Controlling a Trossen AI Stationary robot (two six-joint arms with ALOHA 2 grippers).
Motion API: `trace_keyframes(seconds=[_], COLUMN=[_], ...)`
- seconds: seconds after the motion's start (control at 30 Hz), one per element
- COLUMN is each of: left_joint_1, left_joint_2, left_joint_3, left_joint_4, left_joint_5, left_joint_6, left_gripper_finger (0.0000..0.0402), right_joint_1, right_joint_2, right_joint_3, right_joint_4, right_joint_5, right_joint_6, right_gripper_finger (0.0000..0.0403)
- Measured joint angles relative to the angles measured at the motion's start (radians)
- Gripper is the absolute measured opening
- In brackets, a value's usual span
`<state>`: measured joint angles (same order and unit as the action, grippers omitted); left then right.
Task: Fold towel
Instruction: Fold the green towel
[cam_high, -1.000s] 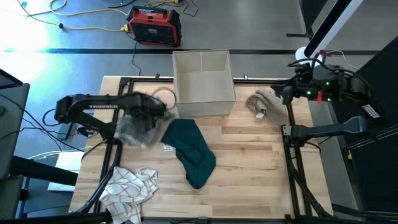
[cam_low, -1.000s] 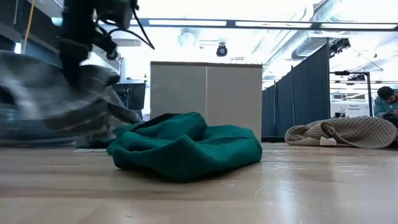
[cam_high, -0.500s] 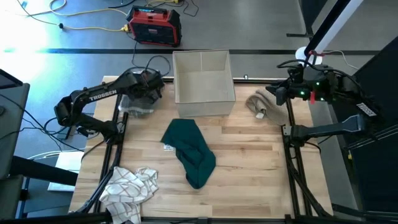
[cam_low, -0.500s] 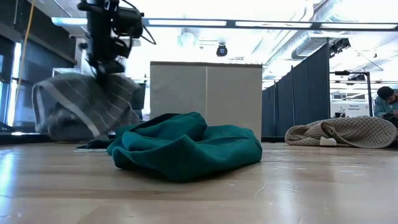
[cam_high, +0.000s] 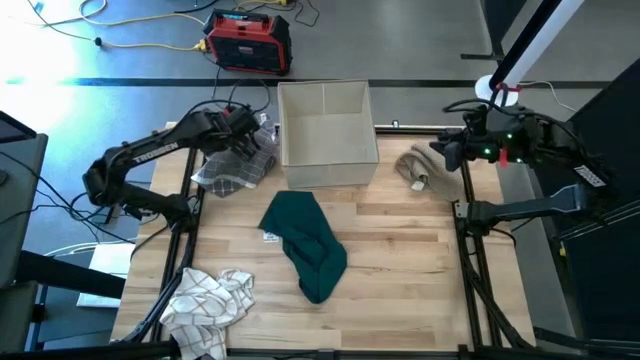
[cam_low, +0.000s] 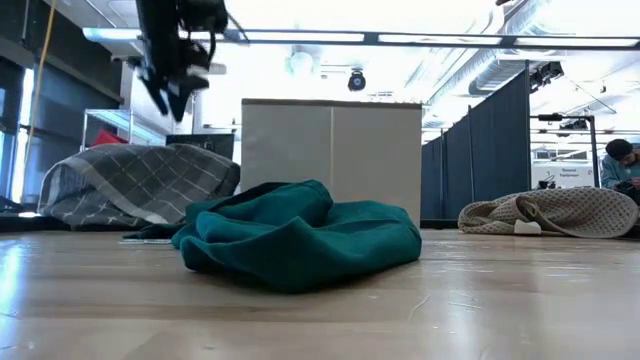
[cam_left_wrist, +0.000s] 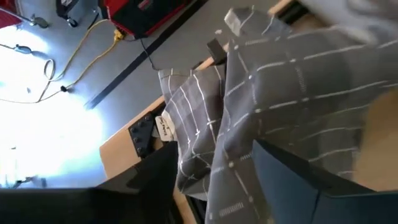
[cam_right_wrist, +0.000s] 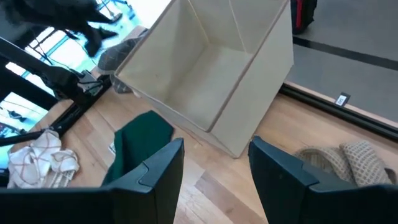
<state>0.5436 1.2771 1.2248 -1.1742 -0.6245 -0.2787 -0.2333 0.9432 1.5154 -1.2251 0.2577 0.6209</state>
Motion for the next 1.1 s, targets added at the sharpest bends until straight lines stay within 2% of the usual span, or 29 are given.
trace_keyframes(seconds=[0.23, 0.4, 0.47, 0.63, 0.77, 0.9, 1.1], left_joint_1=[-0.181, -0.386, -0.463, -0.622, -0.738, -0.82, -0.98], left_joint_2=[-0.059, -0.063, -0.057, -0.028, -0.024, -0.027, -0.033], left_joint_3=[0.101, 0.101, 0.101, 0.097, 0.054, -0.01, -0.082], left_joint_4=[-0.062, -0.061, -0.052, -0.046, -0.031, -0.028, -0.011], left_joint_5=[0.248, 0.349, 0.392, 0.492, 0.461, 0.439, 0.446], left_joint_6=[-0.086, -0.138, -0.152, -0.232, -0.267, -0.283, -0.388], left_gripper_finger=[0.0206, 0.0203, 0.0199, 0.0194, 0.0193, 0.0193, 0.0193], right_joint_1=[0.0, 0.0, 0.004, 0.06, 0.155, 0.31, 0.548], right_joint_2=[-0.001, 0.0, 0.002, 0.001, 0.01, 0.071, 0.295], right_joint_3=[-0.033, -0.151, -0.211, -0.372, -0.473, -0.537, -0.521], right_joint_4=[-0.007, 0.021, 0.051, 0.301, 0.506, 0.645, 0.823], right_joint_5=[-0.013, -0.032, -0.077, -0.261, -0.31, -0.263, -0.021], right_joint_6=[0.01, -0.007, -0.049, -0.129, -0.068, 0.063, 0.162], right_gripper_finger=[0.0167, 0.0167, 0.0167, 0.0167, 0.0167, 0.0167, 0.0167])
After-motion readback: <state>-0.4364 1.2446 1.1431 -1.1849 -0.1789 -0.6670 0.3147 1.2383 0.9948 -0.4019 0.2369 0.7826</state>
